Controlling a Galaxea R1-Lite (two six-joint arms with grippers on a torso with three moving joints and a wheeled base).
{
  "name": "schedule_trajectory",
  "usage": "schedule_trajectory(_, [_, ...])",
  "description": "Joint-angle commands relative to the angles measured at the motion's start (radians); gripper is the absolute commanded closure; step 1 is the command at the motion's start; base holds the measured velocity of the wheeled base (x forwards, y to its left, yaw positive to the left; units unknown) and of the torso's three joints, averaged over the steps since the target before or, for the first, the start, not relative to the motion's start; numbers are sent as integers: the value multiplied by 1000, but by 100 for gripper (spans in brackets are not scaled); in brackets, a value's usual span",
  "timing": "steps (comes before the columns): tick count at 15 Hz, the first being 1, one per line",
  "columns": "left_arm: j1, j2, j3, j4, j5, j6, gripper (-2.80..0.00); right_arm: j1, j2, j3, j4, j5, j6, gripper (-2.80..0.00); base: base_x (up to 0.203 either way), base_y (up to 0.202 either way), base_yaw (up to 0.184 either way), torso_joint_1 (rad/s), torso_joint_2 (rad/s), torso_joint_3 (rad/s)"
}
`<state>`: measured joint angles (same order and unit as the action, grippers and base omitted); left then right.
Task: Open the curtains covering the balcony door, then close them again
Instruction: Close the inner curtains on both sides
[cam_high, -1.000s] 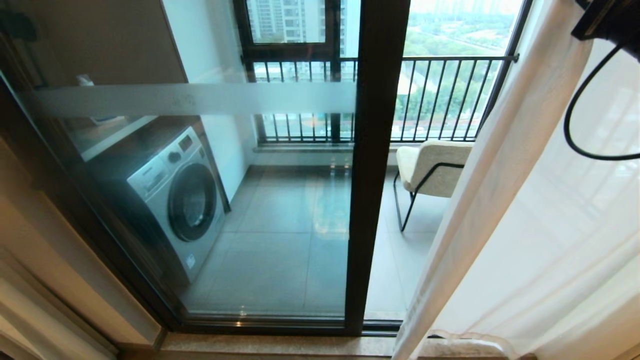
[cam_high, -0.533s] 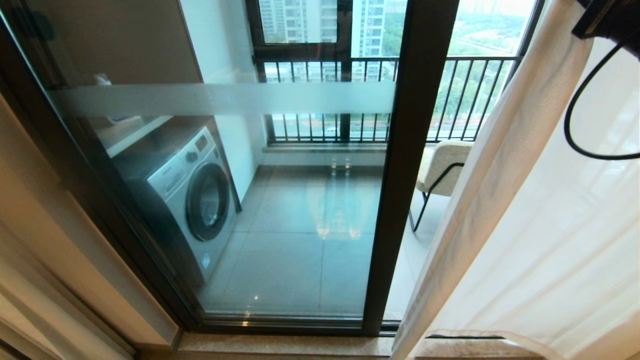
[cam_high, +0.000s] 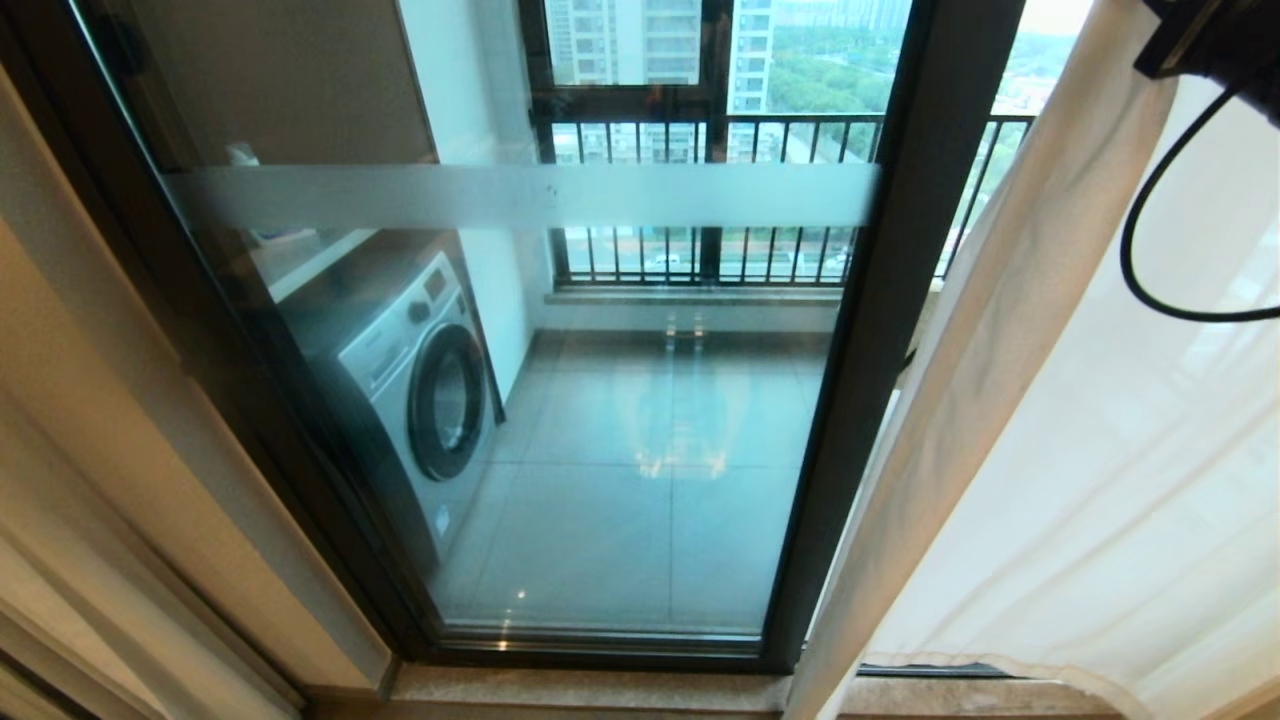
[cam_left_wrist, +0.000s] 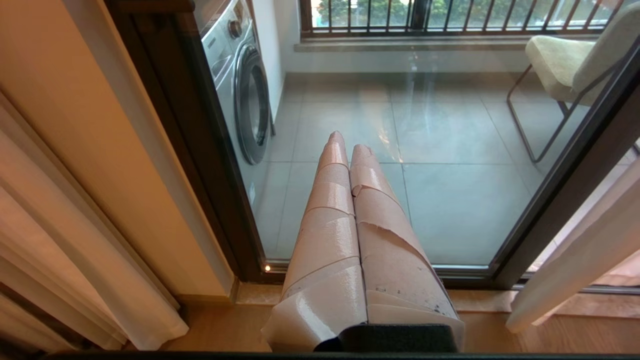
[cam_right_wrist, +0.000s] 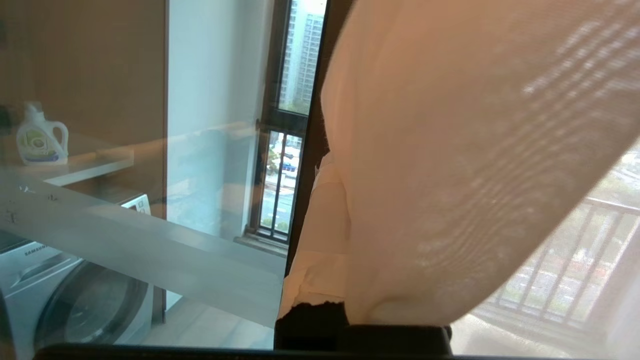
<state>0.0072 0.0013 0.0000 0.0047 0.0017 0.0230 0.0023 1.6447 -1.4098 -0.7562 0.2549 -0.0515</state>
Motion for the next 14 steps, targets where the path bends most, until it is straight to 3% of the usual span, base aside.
schedule_trajectory(1, [0, 0, 0, 0, 0, 0, 0, -1, -2, 0, -5, 1, -1, 0, 0, 0, 0, 0, 0, 0])
schedule_trajectory(10, [0, 0, 0, 0, 0, 0, 0, 28, -1, -8, -3, -30, -5, 0, 0, 0, 0, 0, 0, 0])
schedule_trajectory(14, [0, 0, 0, 0, 0, 0, 0, 53, 27, -104, 18, -32, -5, 0, 0, 0, 0, 0, 0, 0])
